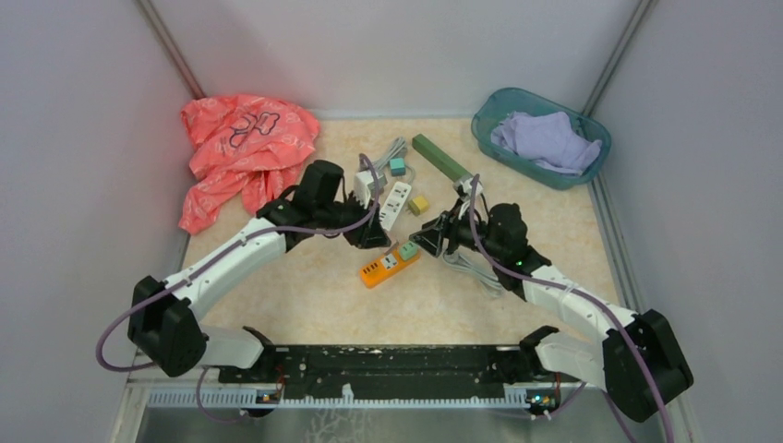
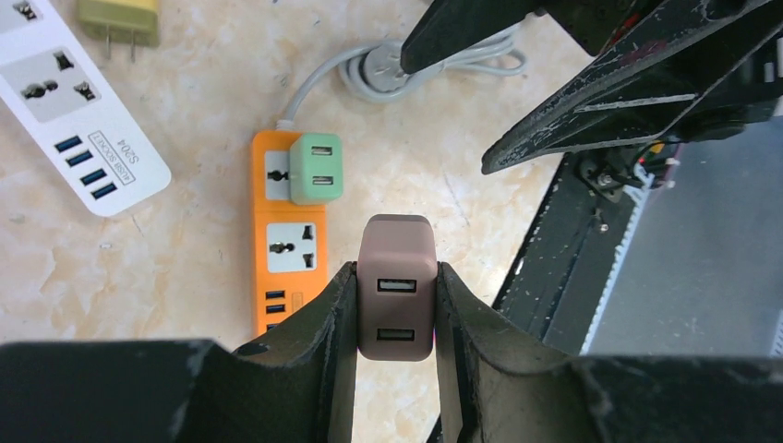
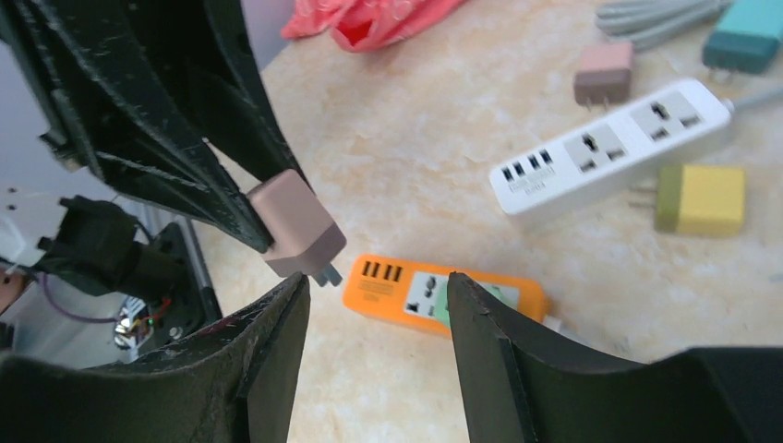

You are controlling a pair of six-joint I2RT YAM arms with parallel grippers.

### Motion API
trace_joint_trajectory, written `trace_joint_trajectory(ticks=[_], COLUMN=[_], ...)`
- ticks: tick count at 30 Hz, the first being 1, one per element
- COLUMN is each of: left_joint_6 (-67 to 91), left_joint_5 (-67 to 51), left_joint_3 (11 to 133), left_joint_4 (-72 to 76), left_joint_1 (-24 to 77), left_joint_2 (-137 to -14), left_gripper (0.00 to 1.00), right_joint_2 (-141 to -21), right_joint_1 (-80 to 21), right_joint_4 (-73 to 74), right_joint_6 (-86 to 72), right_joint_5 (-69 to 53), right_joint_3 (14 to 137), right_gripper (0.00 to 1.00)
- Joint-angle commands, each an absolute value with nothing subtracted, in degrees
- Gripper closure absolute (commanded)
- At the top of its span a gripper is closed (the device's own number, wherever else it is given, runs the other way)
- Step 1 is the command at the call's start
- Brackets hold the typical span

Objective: Insert the plug

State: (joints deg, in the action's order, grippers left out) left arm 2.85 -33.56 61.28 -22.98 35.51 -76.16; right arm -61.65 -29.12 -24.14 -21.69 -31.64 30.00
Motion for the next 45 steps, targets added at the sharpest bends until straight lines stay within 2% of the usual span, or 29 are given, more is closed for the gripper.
trace_joint_trajectory(ticks=[1, 14, 20, 31, 45], left_joint_6=[1.58, 2.30, 2.11, 1.19, 0.97], left_joint_5=[-26.44, -19.02, -15.82, -10.88, -7.63], left_joint_3=[62.69, 61.76, 61.26, 60.73, 58.43], left_joint_4=[-24.29, -24.50, -24.45, -24.09, -21.53], left_joint_1=[37.80, 40.91, 42.45, 44.37, 45.87], left_joint_2=[-77.90, -82.93, -85.00, -87.74, -88.79], left_gripper=[1.00, 1.00, 1.00, 1.00, 1.00], right_joint_2=[-59.53, -61.75, -63.96, -70.02, -74.42], right_joint_1=[-28.92, -28.92, -28.92, -29.00, -29.00], right_joint_4=[-25.75, -31.04, -28.93, -29.12, -26.99], right_joint_6=[-23.48, -27.16, -25.90, -25.24, -25.10], right_joint_5=[-22.64, -11.80, -6.36, -9.33, -10.01], right_joint_3=[26.52, 18.44, 18.63, 20.78, 22.99], right_gripper=[0.43, 0.44, 0.45, 0.51, 0.52])
